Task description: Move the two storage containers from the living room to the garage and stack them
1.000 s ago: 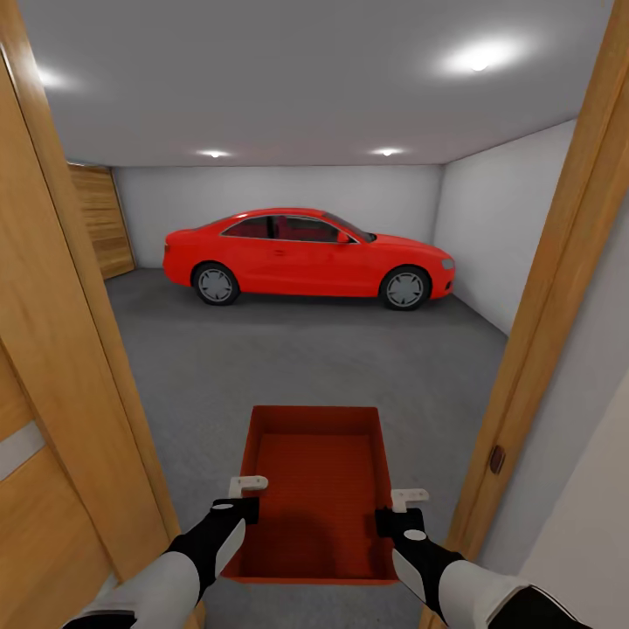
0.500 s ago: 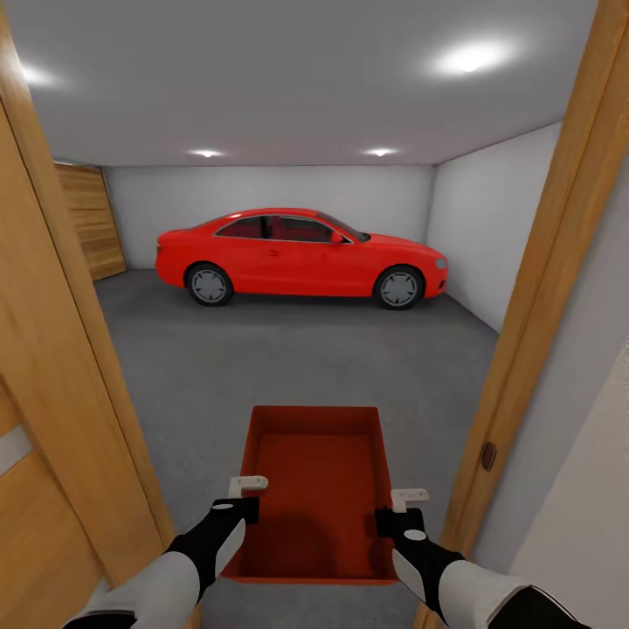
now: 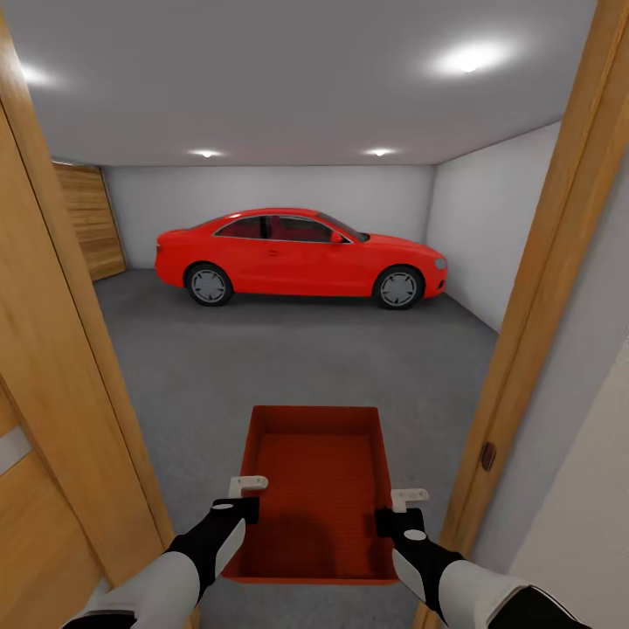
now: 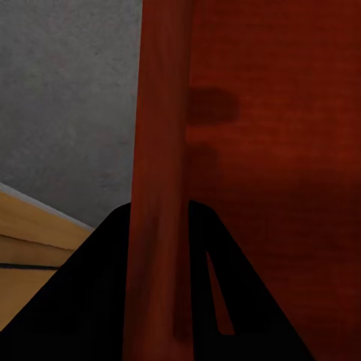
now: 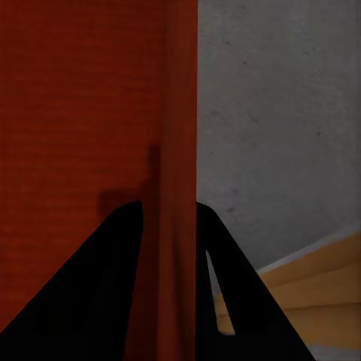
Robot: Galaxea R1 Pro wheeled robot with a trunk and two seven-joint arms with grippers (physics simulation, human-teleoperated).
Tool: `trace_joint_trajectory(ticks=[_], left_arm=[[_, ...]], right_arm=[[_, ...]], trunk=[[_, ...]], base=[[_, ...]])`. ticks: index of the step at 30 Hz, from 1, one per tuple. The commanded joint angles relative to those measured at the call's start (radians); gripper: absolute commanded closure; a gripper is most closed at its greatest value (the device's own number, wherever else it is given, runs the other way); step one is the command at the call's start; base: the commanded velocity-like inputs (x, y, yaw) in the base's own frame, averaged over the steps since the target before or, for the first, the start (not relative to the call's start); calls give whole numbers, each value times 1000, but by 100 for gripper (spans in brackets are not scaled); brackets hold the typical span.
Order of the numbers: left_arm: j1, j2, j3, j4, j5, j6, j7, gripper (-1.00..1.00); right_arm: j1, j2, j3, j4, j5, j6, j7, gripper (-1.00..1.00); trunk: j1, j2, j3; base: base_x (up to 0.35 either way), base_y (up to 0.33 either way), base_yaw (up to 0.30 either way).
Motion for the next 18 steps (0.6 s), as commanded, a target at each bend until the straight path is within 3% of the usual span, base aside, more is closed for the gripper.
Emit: trace_joint_trajectory(ticks=[1,18], left_arm=[[0,4,10,-4,-15,7,6,100],[0,4,9,-5,-15,7,6,100]], right_arm=[[0,-9,-1,1,-13,-3,-6,100],[0,-8,-1,1,-13,-3,-6,100]], trunk=[[0,-1,0],[0,-1,0]], base=[[25,0,0],[26,0,0]])
